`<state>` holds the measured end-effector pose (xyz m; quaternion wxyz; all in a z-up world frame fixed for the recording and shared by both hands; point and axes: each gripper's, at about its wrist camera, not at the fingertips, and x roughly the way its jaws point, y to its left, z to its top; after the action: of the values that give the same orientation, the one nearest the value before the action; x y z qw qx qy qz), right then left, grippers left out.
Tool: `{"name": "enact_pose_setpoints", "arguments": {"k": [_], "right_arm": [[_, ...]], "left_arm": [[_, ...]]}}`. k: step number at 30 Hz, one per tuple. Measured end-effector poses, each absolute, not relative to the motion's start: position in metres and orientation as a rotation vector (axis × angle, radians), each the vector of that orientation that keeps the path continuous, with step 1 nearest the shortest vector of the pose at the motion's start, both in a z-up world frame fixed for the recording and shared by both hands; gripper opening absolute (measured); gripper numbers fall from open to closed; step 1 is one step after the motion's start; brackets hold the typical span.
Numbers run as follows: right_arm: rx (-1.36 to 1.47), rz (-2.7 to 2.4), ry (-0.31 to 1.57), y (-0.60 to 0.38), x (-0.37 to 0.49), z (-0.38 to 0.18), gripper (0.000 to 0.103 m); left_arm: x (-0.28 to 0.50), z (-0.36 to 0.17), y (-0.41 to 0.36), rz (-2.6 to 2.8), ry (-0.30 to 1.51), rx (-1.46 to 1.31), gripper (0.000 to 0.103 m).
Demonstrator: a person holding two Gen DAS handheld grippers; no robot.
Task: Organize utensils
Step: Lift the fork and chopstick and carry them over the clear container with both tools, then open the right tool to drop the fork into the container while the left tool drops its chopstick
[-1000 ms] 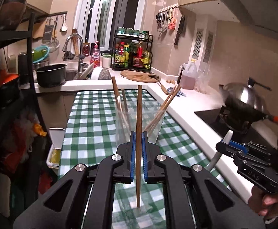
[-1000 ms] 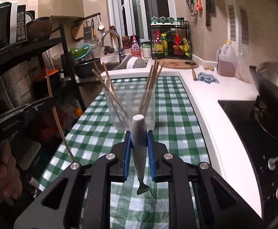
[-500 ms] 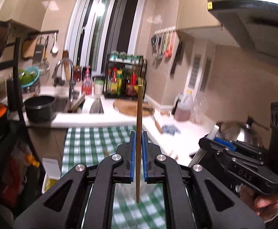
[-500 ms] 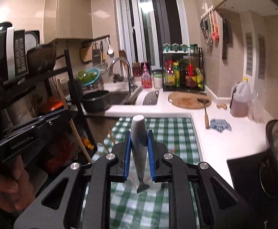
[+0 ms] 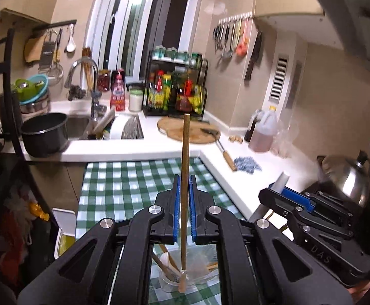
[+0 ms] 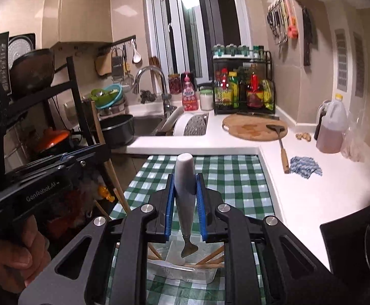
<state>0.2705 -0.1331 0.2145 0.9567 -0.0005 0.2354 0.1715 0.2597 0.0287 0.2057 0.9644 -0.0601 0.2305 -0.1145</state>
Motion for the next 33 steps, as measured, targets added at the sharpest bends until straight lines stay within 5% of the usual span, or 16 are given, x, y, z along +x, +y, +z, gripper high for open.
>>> {"name": "enact_pose_setpoints", "arguments": {"k": [7, 11, 20, 26, 28, 33], "right_arm": [[-0.028, 0.337, 0.555, -0.126, 0.285, 0.182, 0.018], [-0.035, 0.321, 0.581, -0.127, 0.286, 0.177, 0.030], [-0.077, 0.273, 0.507, -0.130, 0.260, 0.206, 0.038], [-0.105, 0.235, 0.356, -0.146, 0.200, 0.238, 0.068], [-0.095, 0.219, 0.315, -0.156, 0.176, 0.241, 0.087], [-0.041, 0.136, 0.300, -0.188, 0.120, 0.210, 0.098]], "left_arm": [[0.274, 0.178, 0.031, -0.239, 0.540, -0.115, 0.007], [0.269, 0.182, 0.034, -0.226, 0.523, -0.111, 0.029], [0.235, 0.217, 0.038, -0.191, 0.434, -0.111, 0.033], [0.174, 0.242, 0.037, -0.143, 0.320, -0.078, 0.061], [0.153, 0.239, 0.037, -0.131, 0.294, -0.080, 0.072], [0.102, 0.197, 0.031, -0.076, 0.280, -0.085, 0.095]]}}
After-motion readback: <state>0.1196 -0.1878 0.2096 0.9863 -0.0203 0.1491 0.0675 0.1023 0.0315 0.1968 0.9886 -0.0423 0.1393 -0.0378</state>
